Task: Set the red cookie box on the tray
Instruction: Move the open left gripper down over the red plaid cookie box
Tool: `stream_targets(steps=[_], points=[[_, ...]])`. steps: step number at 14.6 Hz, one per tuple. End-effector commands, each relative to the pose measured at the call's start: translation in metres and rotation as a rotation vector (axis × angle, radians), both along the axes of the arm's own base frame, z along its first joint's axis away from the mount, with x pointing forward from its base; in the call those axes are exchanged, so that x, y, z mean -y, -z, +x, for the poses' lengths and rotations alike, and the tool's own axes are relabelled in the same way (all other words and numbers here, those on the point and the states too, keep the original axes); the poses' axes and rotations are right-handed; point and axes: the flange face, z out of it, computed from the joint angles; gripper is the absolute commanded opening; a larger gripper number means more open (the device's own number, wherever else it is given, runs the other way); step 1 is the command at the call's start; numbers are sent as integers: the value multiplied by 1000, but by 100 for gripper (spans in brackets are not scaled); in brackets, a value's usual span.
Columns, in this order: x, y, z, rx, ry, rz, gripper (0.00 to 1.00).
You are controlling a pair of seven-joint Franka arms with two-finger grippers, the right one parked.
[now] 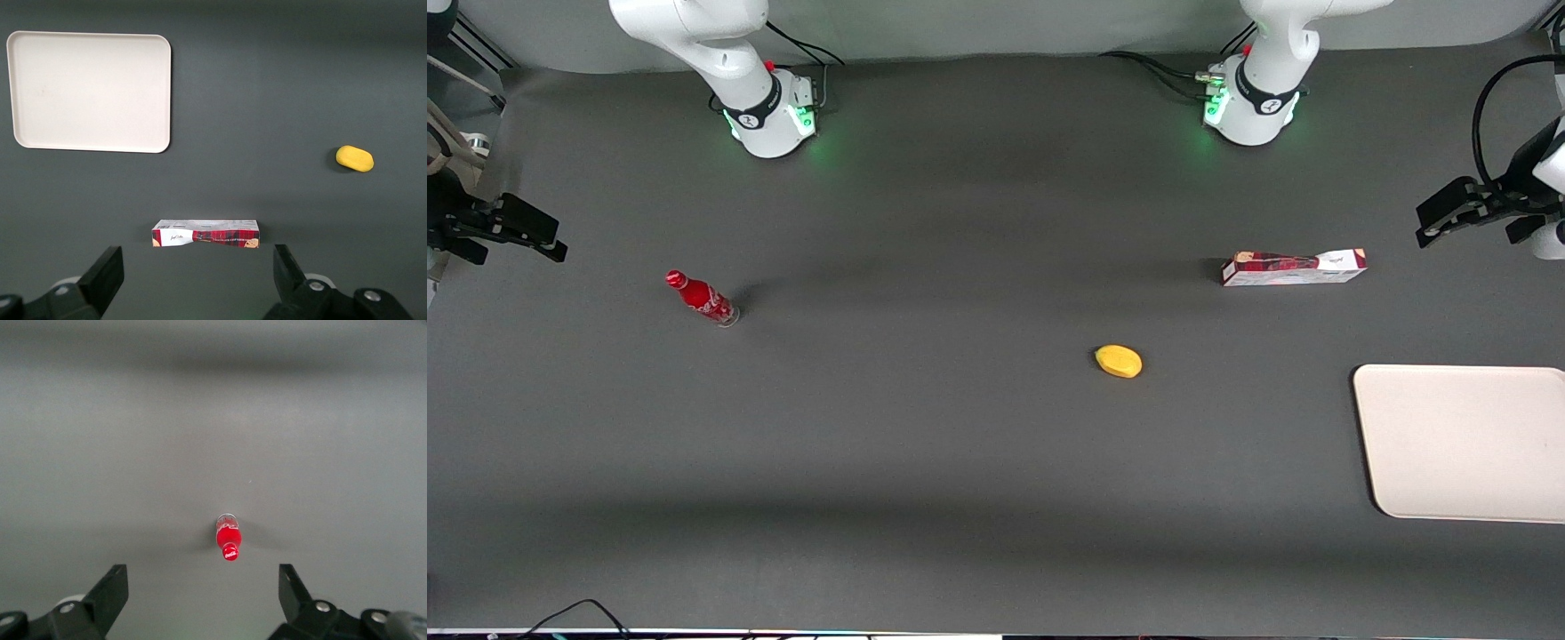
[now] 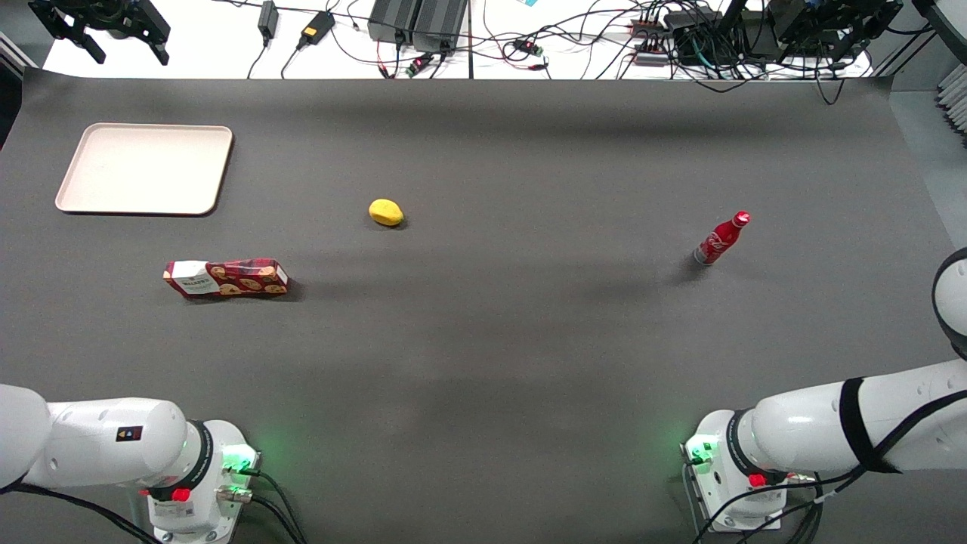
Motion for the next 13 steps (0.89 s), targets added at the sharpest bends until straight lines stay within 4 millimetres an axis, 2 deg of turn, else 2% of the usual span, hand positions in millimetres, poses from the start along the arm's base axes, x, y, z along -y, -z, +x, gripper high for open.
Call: stream_targets(steps=[1, 3, 5, 8, 11, 13], points=[[-3, 1, 4, 6, -9, 14, 100], [-4, 11, 10, -3, -12, -4, 100], [-6, 31, 11, -61, 19, -59, 100], [-6, 99, -5, -221, 95, -73, 100], [-6, 166, -24, -349, 469, -129, 100], [-6, 202, -35, -396, 568, -130, 100]])
